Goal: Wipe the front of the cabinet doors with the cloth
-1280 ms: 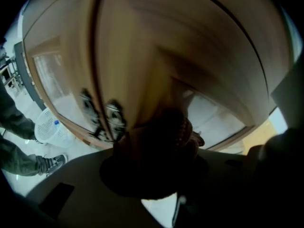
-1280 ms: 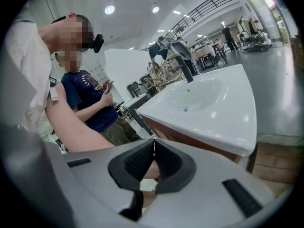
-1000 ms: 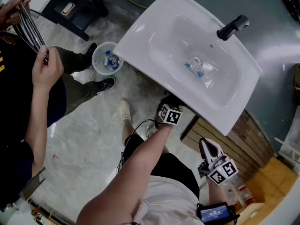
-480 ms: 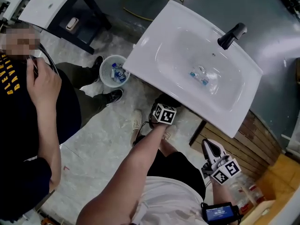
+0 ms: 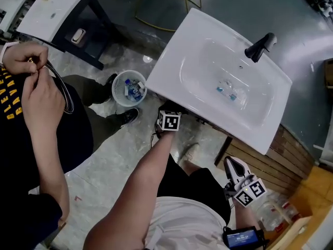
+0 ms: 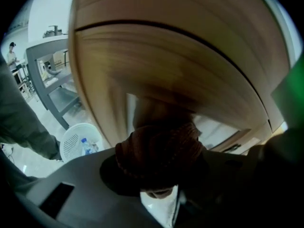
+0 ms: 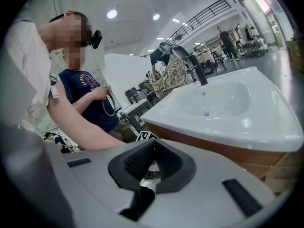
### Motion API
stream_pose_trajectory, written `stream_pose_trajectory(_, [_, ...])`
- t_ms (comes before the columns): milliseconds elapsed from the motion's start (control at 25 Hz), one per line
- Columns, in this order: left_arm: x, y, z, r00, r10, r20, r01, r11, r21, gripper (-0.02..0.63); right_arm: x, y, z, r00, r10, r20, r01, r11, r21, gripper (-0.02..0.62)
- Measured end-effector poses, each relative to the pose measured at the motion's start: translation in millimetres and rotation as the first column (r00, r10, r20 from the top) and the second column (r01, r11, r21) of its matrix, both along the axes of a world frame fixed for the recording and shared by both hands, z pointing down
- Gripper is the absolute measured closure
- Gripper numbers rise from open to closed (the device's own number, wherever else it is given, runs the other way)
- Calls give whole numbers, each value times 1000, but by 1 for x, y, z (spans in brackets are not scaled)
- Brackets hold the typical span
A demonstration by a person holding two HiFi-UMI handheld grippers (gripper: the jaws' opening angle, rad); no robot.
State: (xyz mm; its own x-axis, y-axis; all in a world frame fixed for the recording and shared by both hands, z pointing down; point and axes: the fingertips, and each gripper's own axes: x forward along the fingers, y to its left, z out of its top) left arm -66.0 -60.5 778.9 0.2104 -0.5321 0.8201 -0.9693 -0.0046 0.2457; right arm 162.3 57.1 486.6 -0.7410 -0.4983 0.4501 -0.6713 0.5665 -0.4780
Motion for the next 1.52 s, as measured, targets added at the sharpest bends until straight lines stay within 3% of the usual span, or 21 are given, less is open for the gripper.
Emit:
stream_pose_trajectory(320, [-81, 6, 1, 995, -93, 32, 93, 995, -18, 445, -48, 1, -4, 1000, 13, 16, -14, 1000, 16, 581])
stream_pose_trajectory(520, [-102, -14, -3, 997, -11, 82, 11, 1000, 1, 445, -65, -8, -2, 999, 46, 18, -46, 998, 29, 581])
stream_pose_trajectory(720, [-109, -3, 11, 995, 39, 97, -35, 998, -47, 445, -82, -2, 1, 996, 88, 20, -89, 996, 22, 581])
stream_pose_trajectory(1000, [-80, -4, 26, 993, 118, 6, -118, 991, -59, 445, -90, -1, 8, 988, 153, 20, -154, 988, 22, 581])
stream_pose_trajectory(1280, [-12, -1, 28, 966, 247, -75, -250, 968, -35, 445, -94, 6, 13, 987, 161, 24, -161, 987, -6, 581])
stream_pose_trajectory(1520, [12, 0, 29, 973, 222, -69, -225, 973, -41, 445, -76, 13, 20, 988, 156, 10, -156, 987, -28, 581])
